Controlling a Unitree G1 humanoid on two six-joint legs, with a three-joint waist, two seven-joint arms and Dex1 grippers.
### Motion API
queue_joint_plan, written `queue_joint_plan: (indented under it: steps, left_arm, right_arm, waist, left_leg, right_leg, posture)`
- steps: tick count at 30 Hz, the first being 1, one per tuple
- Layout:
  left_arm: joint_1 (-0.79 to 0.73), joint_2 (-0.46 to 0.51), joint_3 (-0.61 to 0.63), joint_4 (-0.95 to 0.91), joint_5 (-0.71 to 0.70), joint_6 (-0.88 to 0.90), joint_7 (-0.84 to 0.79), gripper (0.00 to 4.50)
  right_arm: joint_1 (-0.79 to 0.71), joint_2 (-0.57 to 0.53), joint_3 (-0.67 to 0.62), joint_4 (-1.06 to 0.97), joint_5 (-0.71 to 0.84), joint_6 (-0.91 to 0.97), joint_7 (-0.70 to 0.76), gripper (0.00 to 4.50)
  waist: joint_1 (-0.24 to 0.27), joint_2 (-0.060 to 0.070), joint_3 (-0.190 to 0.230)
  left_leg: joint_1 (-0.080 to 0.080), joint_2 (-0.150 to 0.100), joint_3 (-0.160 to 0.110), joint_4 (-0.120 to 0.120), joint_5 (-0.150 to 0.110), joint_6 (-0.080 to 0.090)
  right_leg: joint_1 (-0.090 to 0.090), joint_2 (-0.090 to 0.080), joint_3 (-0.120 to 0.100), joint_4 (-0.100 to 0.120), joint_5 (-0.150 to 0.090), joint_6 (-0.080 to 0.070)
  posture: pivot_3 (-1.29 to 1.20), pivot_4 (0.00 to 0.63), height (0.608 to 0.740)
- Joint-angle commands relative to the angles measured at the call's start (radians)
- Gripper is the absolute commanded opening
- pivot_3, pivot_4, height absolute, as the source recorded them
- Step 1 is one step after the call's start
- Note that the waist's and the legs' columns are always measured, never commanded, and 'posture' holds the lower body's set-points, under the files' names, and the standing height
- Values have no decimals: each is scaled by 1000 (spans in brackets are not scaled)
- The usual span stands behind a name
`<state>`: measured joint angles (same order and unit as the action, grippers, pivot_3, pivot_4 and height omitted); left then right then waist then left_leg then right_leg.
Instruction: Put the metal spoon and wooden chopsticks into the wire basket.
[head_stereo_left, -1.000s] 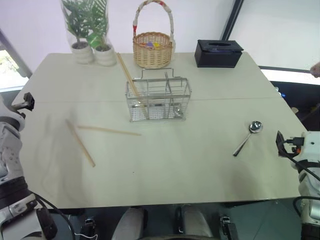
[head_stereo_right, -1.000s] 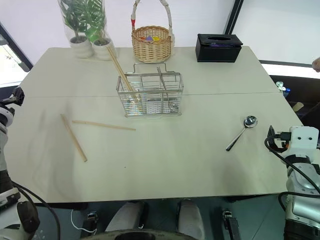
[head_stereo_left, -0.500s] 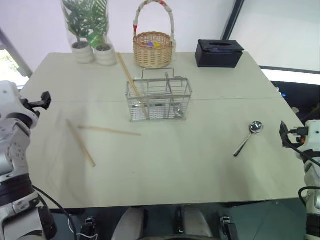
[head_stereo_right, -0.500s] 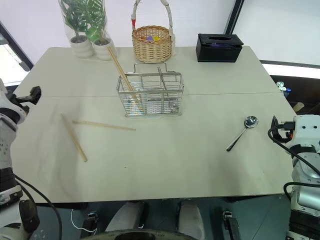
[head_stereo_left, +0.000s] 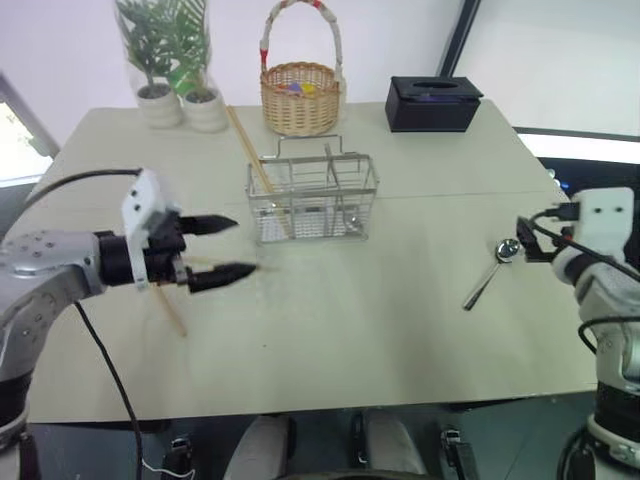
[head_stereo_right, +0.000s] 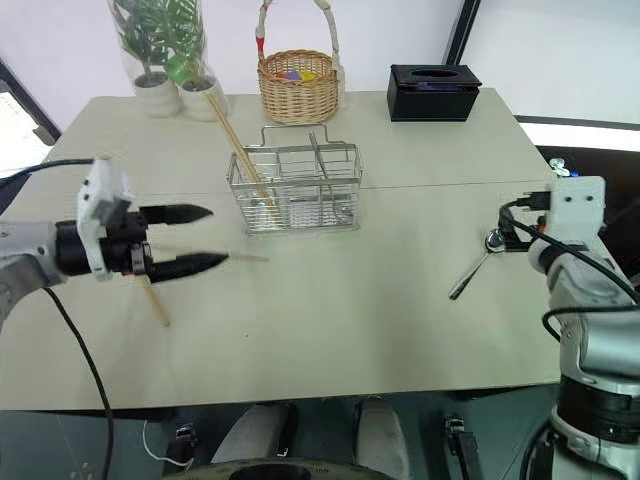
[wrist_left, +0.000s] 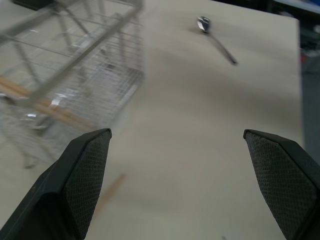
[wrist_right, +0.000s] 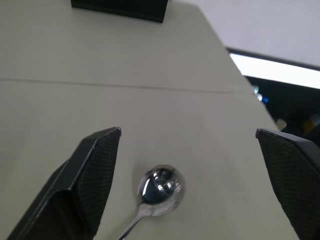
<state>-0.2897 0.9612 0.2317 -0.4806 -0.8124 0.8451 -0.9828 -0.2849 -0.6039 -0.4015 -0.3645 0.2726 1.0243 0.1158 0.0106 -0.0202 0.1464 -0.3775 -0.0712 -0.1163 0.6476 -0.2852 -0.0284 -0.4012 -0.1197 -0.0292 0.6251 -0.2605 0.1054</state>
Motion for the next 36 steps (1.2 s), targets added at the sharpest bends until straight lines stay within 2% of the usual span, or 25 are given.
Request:
queue_joint_plan:
  steps: [1,4,10,21,26,32,34,36]
  left_arm:
    - [-42,1,-12,-3,-2,-19,-1,4471]
    - [-61,-16,-21,19,18,-33,26,4471]
    - [-44,-26,-2,3,18,-32,53,4471]
    - [-31,-17,19,-17,8,-26,80,4471]
    - [-24,-16,9,-27,6,-27,71,4471]
    - [-32,-8,5,-35,-5,-20,52,4471]
    - [-38,-5,2,-33,-3,-19,52,4500]
    - [-45,-4,-1,-30,-4,-19,53,4500]
  right_arm:
    - [-114,13,-10,-8,9,175,-43,4500]
    - [-246,55,-33,55,-18,350,-103,4500]
    - [-398,156,-136,148,-95,584,-192,4500]
    - [-378,238,-182,173,-173,590,-260,4500]
    - [-389,325,-253,183,-194,590,-288,4500]
    - [-387,366,-286,206,-217,590,-296,4500]
    - [-377,379,-284,206,-224,590,-294,3960]
    - [-372,388,-281,204,-230,590,-291,3127]
  waist:
    - [3,0,0]
    - [2,-1,0]
    - [0,0,0]
    - [-1,0,0]
    - [-6,0,0]
    - [-13,0,-1]
    - [-19,0,0]
    - [-23,0,-1]
  left_leg:
    - [0,0,0,0,0,0]
    - [-1,0,-1,0,0,0]
    - [-7,-1,-1,-1,0,1]
    - [-8,-2,0,-1,0,1]
    - [-6,-1,0,0,0,1]
    - [-3,-1,0,0,0,1]
    - [-3,-1,0,0,0,1]
    - [-3,-1,0,0,0,1]
  right_leg:
    - [0,0,0,0,0,0]
    - [0,0,-1,-2,0,0]
    - [-5,1,-3,-5,2,0]
    - [-5,2,-3,-6,2,1]
    - [-4,2,-3,-2,2,1]
    - [-4,2,-2,2,2,1]
    - [-4,2,-2,3,2,1]
    - [-4,2,-2,3,2,1]
  posture:
    - [0,150,663]
    - [0,150,663]
    - [0,150,663]
    - [0,150,663]
    - [0,150,663]
    - [0,150,663]
    - [0,150,663]
    - [0,150,663]
